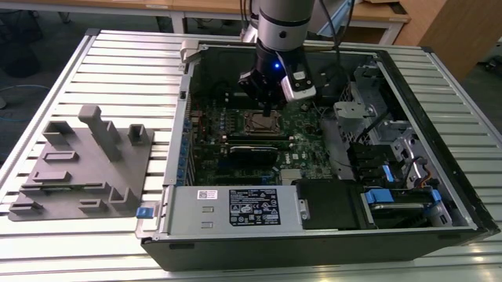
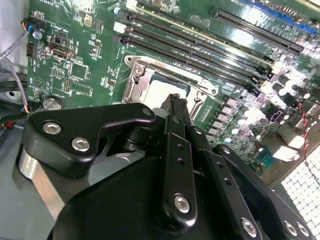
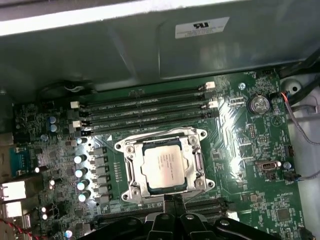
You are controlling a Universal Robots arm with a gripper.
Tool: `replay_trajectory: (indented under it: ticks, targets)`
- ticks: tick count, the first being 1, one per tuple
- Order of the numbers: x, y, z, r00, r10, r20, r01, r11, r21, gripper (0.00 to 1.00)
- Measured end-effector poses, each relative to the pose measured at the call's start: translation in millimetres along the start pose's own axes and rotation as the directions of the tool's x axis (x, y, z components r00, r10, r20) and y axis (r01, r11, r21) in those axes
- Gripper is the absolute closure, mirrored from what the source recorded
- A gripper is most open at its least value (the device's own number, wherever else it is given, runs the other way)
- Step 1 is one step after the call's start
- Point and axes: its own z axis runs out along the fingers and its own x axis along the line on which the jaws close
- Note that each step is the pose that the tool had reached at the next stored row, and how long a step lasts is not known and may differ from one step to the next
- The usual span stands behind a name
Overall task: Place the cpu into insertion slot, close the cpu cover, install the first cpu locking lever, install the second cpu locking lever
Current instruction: 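Install the second cpu locking lever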
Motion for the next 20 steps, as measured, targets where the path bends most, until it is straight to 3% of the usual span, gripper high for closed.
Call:
replay_trajectory:
  ticks: [9, 14, 20]
  targets:
    - [0.9, -5.0, 1.5, 1.0, 0.0, 0.0008, 0.0, 1.0, 0.0047, 0.89]
    - [11.3, -7.0, 5.2, 1.0, 0.0, 0.0019, 0.0, 0.9999, 0.0113, 0.89]
    - [14.2, -9.1, 7.6, 1.0, -0.001, 0.0038, 0.001, 0.9997, 0.0224, 0.89]
